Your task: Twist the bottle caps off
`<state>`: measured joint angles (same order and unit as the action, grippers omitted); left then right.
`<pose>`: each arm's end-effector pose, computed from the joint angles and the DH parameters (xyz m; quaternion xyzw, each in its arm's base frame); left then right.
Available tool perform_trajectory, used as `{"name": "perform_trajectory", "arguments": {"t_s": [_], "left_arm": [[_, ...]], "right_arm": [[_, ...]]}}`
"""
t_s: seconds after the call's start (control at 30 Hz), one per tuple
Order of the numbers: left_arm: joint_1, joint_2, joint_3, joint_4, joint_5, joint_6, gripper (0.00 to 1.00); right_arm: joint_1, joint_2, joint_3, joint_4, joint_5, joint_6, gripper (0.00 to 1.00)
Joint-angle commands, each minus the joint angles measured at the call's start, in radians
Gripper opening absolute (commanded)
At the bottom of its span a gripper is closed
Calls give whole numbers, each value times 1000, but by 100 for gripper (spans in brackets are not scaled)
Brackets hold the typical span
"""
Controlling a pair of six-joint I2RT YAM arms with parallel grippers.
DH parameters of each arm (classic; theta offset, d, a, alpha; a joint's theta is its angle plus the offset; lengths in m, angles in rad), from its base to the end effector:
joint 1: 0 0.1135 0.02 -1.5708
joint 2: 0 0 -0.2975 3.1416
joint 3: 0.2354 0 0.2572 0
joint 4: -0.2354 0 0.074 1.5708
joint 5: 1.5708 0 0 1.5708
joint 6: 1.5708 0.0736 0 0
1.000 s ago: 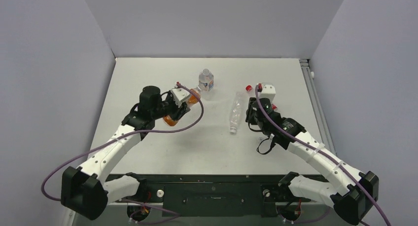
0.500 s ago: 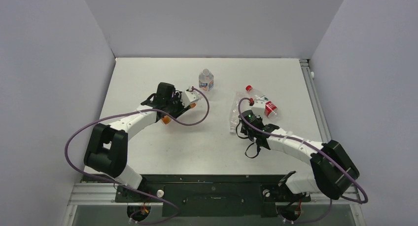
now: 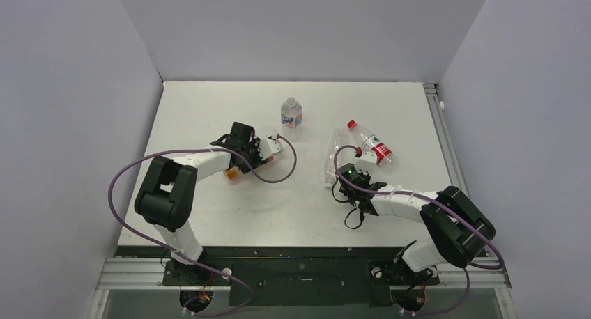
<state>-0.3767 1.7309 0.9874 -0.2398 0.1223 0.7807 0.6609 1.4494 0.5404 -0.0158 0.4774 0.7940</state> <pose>0.3441 -0.1458 0.1597 0.5373 0.7901 0.0007 0.2949 0.2330 0.1384 0.1371 0.1362 0.9144 0.0376 0.3794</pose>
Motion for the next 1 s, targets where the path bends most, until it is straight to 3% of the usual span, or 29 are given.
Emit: {"name": "perform_trajectory", "arguments": {"t_s": [0.0, 0.1, 0.2, 0.3, 0.37, 0.7, 0.97], "left_arm": [[-1, 18, 59, 18, -9, 12, 32], [-6, 16, 52, 15, -2, -5, 42], [-8, 6, 50, 5, 9, -24, 57], [-10, -27, 57, -34, 39, -41, 75], [-15, -57, 63, -66, 69, -52, 82], [-19, -199, 153, -252, 236, -143, 84], [-18, -148, 132, -239, 180, -36, 82]], "right_arm": [[7, -6, -32, 42, 50, 52, 26], [13, -9, -29, 31, 56, 50, 33], [22, -32, -27, 19, 59, 47, 39], [36, -84, -17, -15, 67, 32, 52], [43, -113, -3, -45, 75, 22, 56], [58, -225, 158, -159, 82, -58, 60], [181, -181, 306, -186, 103, -98, 62]]}}
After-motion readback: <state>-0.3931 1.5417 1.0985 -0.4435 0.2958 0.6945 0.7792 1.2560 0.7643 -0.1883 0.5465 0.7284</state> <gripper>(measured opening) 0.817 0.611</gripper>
